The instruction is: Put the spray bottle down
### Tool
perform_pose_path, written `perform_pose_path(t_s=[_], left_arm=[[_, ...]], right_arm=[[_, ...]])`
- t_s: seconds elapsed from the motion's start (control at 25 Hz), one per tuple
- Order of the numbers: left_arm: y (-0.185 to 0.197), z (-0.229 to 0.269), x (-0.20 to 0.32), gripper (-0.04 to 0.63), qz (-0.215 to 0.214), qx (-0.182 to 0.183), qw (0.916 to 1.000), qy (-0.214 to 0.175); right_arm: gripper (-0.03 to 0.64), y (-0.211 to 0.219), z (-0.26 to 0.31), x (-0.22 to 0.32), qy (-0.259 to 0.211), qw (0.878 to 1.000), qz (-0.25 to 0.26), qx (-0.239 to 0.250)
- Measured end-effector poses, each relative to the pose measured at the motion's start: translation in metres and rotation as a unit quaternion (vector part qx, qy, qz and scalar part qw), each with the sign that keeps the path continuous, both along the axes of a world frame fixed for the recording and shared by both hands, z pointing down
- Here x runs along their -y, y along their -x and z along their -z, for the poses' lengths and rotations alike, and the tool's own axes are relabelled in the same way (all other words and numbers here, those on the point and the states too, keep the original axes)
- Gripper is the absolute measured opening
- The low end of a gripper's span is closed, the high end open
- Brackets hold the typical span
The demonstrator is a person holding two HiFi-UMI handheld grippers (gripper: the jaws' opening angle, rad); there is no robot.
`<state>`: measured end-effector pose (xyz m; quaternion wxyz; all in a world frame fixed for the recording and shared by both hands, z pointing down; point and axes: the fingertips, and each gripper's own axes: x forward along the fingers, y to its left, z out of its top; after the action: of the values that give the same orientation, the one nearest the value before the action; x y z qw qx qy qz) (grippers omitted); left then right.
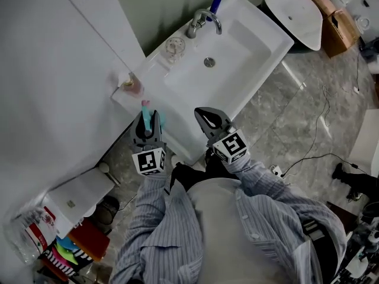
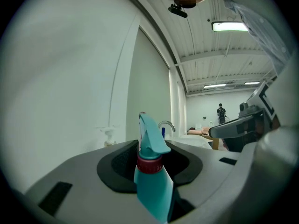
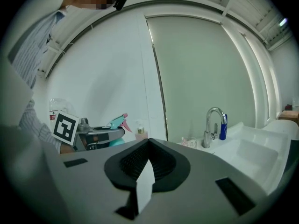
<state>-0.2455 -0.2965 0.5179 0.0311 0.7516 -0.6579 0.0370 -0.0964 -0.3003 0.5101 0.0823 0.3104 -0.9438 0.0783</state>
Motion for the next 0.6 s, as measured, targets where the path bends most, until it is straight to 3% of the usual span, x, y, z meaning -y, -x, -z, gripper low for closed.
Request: perform_pose_path(t_s=[0.6], left_arm=[[0.014,-0.083,0.073,0.138,0.02,0.008,0.9997,0.012]], right_arm=[[0.015,0.008,-0.065,0.045,0.039,0.999,0.01,-0.012]])
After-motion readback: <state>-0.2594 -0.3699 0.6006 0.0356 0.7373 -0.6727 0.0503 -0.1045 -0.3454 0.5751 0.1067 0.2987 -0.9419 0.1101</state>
